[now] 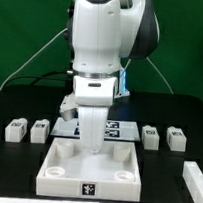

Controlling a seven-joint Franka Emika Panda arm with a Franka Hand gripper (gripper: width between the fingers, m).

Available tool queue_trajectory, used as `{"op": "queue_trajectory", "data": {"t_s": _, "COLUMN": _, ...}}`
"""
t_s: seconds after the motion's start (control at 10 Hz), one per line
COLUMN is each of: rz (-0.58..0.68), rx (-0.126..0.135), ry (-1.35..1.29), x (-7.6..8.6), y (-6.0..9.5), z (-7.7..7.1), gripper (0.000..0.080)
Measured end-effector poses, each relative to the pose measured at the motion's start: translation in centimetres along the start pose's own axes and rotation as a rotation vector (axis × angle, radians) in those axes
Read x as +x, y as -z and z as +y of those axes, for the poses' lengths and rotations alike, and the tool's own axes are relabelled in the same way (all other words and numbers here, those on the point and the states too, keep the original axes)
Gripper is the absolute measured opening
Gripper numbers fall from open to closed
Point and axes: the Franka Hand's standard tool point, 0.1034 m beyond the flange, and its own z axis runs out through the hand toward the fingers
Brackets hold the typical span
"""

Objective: Assemble one leg

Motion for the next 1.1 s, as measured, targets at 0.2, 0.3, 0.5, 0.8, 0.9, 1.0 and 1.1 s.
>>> {"op": "queue_trajectory", "data": {"t_s": 0.2, "rz": 0.000, "rx": 0.000, "ry": 0.000, "x": 0.0, "y": 0.0, "z": 0.0, "gripper": 0.0058}}
{"op": "queue_trajectory", "data": {"t_s": 0.3, "rz": 0.001, "rx": -0.001, "ry": -0.007, "x": 0.4, "y": 0.1, "z": 0.3, "gripper": 0.0058}}
{"op": "queue_trajectory", "data": {"t_s": 0.5, "rz": 0.013, "rx": -0.006, "ry": -0.013, "x": 4.0, "y": 0.4, "z": 2.5, "gripper": 0.0058}}
{"op": "queue_trajectory", "data": {"t_s": 0.8, "rz": 0.030, "rx": -0.023, "ry": -0.001, "x": 8.4, "y": 0.0, "z": 5.7, "gripper": 0.0058}}
{"op": "queue_trajectory", "data": {"t_s": 0.9, "rz": 0.027, "rx": -0.006, "ry": -0.002, "x": 8.6, "y": 0.0, "z": 5.7, "gripper": 0.0058}}
{"op": "queue_trajectory", "data": {"t_s": 1.0, "rz": 0.024, "rx": 0.002, "ry": 0.006, "x": 8.7, "y": 0.0, "z": 5.7, "gripper": 0.0058}}
{"op": "queue_trajectory", "data": {"t_s": 1.1, "rz": 0.022, "rx": 0.001, "ry": 0.011, "x": 8.7, "y": 0.0, "z": 5.7, "gripper": 0.0058}}
